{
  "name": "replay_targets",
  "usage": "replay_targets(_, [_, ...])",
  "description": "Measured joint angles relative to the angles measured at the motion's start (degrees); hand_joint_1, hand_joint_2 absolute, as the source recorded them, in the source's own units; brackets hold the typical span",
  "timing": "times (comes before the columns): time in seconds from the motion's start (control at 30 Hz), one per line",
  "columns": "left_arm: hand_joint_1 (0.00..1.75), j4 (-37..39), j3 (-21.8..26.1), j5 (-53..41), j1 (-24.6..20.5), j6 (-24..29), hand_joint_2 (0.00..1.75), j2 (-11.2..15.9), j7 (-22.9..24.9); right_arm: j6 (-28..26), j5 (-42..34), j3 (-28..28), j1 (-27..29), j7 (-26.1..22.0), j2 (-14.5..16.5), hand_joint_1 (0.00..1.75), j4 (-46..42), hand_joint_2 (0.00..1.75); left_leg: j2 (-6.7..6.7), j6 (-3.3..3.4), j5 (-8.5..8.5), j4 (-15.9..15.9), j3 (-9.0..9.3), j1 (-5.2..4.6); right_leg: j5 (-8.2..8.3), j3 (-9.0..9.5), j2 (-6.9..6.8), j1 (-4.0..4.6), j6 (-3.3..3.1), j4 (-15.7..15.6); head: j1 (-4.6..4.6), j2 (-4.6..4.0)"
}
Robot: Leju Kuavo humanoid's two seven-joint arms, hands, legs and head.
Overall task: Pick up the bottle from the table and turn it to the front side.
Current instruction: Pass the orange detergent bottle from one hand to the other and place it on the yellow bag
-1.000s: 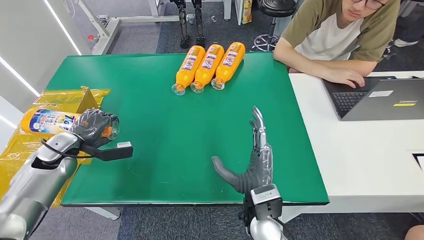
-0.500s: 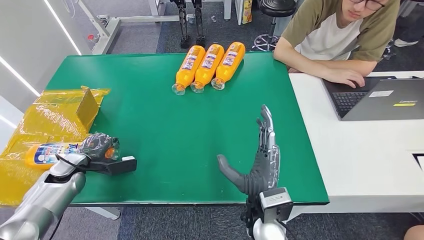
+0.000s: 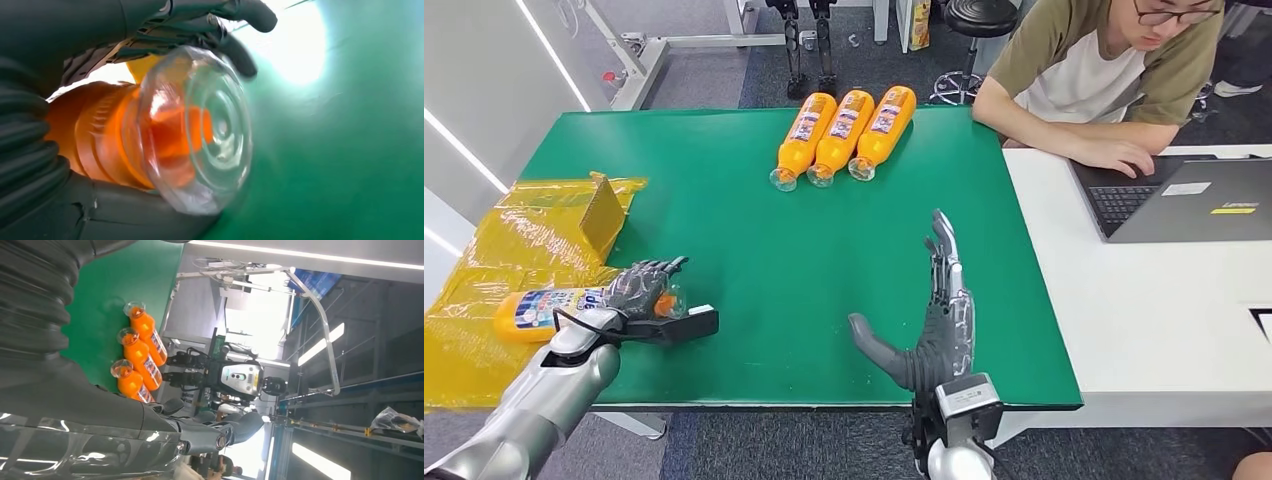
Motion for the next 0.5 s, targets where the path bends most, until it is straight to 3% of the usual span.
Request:
replay_targets(0.33, [0.0,0.0,2.13,0.61,-0.24,-1.47,1.75,-0.83,0.03,-0.32,0.0,0.0,-0.35,0.21,0.08,0.0,0.16,1.75,-0.03,0.0,0.01,0.0,0.07,0.0,0.0,0.07,-0.03,0.0,0.0,0.01,0.0,0.0])
replay_targets(0.5, [0.0,-0.12,4.0,4.28,0.41,2.37,1.75,-0.62,-6.18,-0.85,0.05,0.0,-0.07,0.4,0.08,0.0,0.16,1.75,0.03,-0.02,0.02,0.01,0.05,0.01,0.01,-0.02,0.04,0.01,-0.01,0.01,0.01,0.0])
